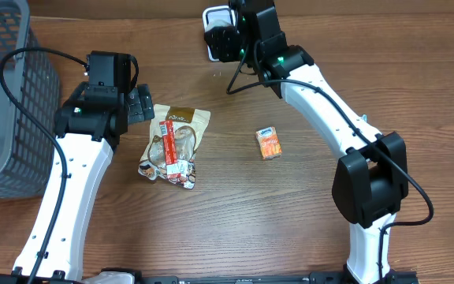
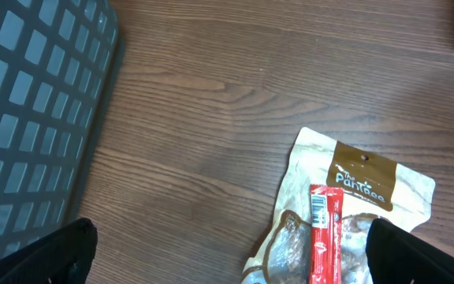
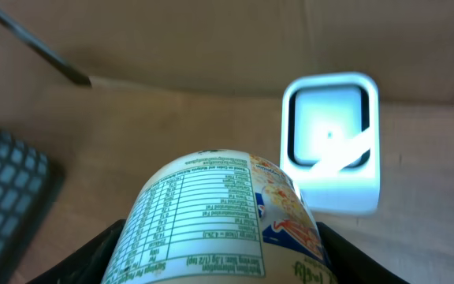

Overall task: Scan the item barcode
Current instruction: 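Carry the jar up to the white scanner and hold it there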

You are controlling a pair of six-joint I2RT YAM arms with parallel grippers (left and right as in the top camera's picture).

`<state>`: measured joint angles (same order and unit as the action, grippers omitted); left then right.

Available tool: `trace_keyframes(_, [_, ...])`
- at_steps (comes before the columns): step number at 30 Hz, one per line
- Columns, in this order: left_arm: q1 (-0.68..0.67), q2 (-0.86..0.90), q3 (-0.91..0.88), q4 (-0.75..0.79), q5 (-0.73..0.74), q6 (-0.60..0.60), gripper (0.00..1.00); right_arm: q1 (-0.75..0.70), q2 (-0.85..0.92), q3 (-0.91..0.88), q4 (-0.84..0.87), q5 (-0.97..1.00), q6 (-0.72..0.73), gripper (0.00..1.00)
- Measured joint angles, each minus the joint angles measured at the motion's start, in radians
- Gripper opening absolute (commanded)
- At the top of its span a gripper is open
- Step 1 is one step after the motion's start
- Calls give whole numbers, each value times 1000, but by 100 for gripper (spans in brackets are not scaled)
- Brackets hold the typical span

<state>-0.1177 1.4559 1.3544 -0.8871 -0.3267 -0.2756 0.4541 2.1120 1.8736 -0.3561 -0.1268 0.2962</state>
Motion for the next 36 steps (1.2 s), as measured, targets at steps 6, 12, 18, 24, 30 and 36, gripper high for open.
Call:
trace_keyframes(6, [0, 0, 0, 0, 0, 0, 100, 0, 2, 81, 94, 39, 14, 3])
trace_keyframes(12, [0, 0, 0, 0, 0, 0, 100, 0, 58, 87, 187, 110, 18, 4])
trace_keyframes(18, [0, 0, 0, 0, 0, 0, 100, 0, 222, 88, 353, 141, 18, 3])
trace_keyframes(24, [0, 0, 0, 0, 0, 0, 99, 0, 352, 87, 515, 222, 18, 4])
trace_keyframes(30, [0, 0, 0, 0, 0, 0, 100, 0, 395, 86, 740, 263, 18, 4])
trace_keyframes(36, [0, 0, 0, 0, 0, 0, 100, -1, 436, 86, 886, 283, 18, 4])
